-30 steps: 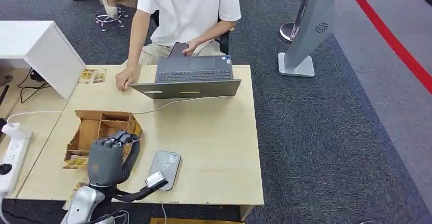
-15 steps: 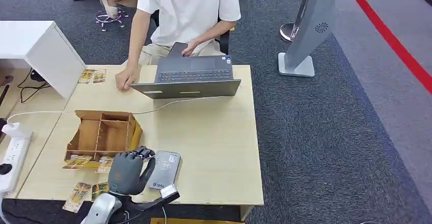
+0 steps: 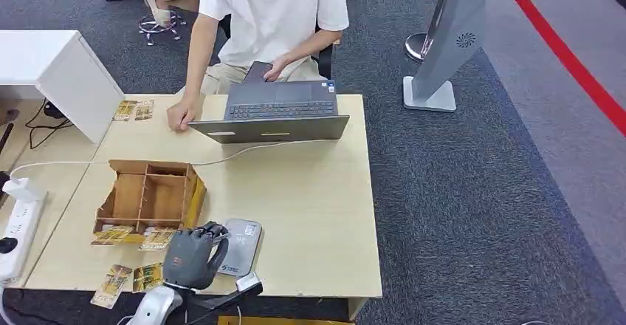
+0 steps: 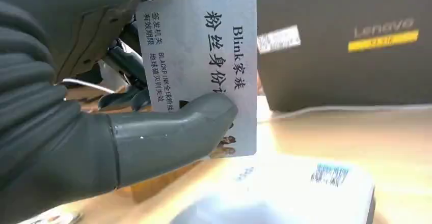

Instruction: Pass the card to the sensor for recognition and then transmit it.

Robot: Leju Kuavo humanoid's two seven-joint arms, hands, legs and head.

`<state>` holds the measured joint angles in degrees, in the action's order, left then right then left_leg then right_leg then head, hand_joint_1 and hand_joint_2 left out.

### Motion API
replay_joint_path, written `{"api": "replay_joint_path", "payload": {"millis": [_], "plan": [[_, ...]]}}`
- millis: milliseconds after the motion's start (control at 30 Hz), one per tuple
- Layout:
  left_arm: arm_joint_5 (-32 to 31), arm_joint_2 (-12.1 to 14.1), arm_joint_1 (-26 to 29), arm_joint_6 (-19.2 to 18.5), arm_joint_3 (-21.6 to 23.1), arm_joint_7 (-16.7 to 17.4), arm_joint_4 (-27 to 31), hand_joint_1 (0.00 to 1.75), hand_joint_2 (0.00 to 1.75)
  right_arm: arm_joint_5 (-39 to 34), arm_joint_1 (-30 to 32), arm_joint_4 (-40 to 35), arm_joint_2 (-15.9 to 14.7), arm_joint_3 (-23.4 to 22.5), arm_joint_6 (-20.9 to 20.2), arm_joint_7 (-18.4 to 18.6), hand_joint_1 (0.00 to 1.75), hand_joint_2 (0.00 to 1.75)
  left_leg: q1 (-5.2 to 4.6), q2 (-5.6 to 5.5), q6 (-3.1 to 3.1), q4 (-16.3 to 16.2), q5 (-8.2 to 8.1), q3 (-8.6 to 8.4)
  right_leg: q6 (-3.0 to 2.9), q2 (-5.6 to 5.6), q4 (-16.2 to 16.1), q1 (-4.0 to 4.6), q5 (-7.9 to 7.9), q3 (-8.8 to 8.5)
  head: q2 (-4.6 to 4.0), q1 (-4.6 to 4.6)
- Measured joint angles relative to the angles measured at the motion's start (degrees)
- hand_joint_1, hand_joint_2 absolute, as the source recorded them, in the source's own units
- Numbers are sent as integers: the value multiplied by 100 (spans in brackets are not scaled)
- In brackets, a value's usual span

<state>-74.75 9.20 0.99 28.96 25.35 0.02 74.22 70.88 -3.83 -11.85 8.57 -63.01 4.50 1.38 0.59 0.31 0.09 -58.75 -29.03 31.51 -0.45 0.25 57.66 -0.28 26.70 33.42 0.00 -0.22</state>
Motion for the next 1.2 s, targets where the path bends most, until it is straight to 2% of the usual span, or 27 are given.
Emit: {"api": "replay_joint_path", "payload": {"millis": [367, 467, 600, 767, 900, 1033, 1133, 1200], "plan": [[2, -120, -119, -7, 94, 11, -613, 175, 175, 76, -8, 0, 9, 11, -22, 0, 0, 175, 0, -3, 0, 0, 0, -5, 0, -7, 0, 0, 0, -11, 0, -2], [35, -129, -155, 329, 101, 11, -644, 175, 175, 89, -8, 0, 11, 13, -20, 0, 0, 175, 0, -4, 1, 0, 1, -6, 0, -6, 0, 0, -1, -11, 0, 0], [50, 33, -157, 657, 63, -13, -55, 175, 175, 120, -2, 0, 11, 15, -9, 0, 0, 175, 3, -6, -1, 0, 10, -4, -7, -9, 0, 4, -6, -6, 0, 0], [55, 236, -425, 531, -262, -161, 920, 175, 175, 188, 3, 0, 11, 26, -11, -20, 0, 175, 5, -11, 0, 0, 15, -2, -8, -15, 2, 7, -7, -6, 0, 2], [-96, 378, -837, 531, -536, -210, 1420, 175, 175, 236, 1, 0, 11, 63, -13, -48, 0, 175, 4, -13, -6, 0, 19, -4, -14, -17, 3, 6, -11, -7, 0, 0], [-221, 581, -1641, -4, -832, -65, 1470, 175, 175, 328, -8, 0, 11, 90, -31, -101, 0, 175, 6, -25, -11, 0, 35, 5, -13, -25, 3, 8, -20, -1, 0, -2], [-138, 772, -2630, -361, -1089, -54, 992, 175, 175, 422, -12, 0, 11, 153, -50, -101, 0, 175, 7, -27, -16, 0, 48, 8, -17, -29, 5, 9, -33, 0, 0, 0], [-247, 896, -3244, -376, -1261, -54, 356, 175, 175, 498, -21, 0, 11, 179, -88, -94, 0, 175, 8, -20, -21, 1, 53, 7, -24, -18, 8, 9, -40, 3, -2, 0]]}}
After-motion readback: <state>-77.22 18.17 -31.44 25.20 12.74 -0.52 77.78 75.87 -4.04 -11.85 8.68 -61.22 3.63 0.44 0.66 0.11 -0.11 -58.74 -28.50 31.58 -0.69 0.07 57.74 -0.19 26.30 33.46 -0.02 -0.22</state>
